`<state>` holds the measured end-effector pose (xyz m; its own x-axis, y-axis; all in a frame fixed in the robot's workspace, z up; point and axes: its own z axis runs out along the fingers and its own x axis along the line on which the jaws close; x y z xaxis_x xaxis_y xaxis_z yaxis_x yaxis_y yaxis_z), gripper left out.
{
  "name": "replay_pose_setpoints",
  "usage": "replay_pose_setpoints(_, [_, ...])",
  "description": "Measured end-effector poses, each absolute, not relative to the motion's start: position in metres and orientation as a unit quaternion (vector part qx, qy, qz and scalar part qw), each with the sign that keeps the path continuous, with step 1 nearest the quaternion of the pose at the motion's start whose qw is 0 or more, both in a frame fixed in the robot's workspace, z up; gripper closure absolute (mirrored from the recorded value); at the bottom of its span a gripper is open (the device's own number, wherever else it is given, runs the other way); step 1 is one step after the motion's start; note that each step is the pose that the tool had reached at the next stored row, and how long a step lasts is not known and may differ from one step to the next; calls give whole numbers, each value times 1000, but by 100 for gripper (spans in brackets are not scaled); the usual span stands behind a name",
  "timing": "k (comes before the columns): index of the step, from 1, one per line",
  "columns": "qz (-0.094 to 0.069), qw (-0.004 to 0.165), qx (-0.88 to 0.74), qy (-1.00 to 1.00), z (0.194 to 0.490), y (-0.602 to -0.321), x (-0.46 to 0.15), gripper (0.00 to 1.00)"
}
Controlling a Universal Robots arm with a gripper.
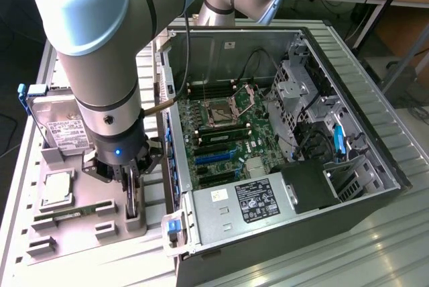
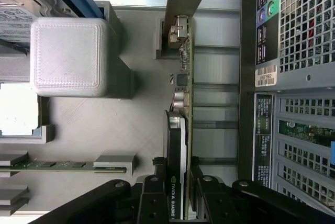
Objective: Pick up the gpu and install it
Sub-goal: 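Pick up the gpu and move the gpu toward the slot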
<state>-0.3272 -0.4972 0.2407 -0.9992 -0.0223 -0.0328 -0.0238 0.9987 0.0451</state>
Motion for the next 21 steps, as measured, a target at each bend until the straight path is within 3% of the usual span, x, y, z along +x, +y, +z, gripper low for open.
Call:
replay_pose_setpoints(12, [23, 16, -12, 1000, 243, -497, -327, 73])
replay_pose_setpoints(21, [23, 16, -12, 1000, 277, -497, -327, 73])
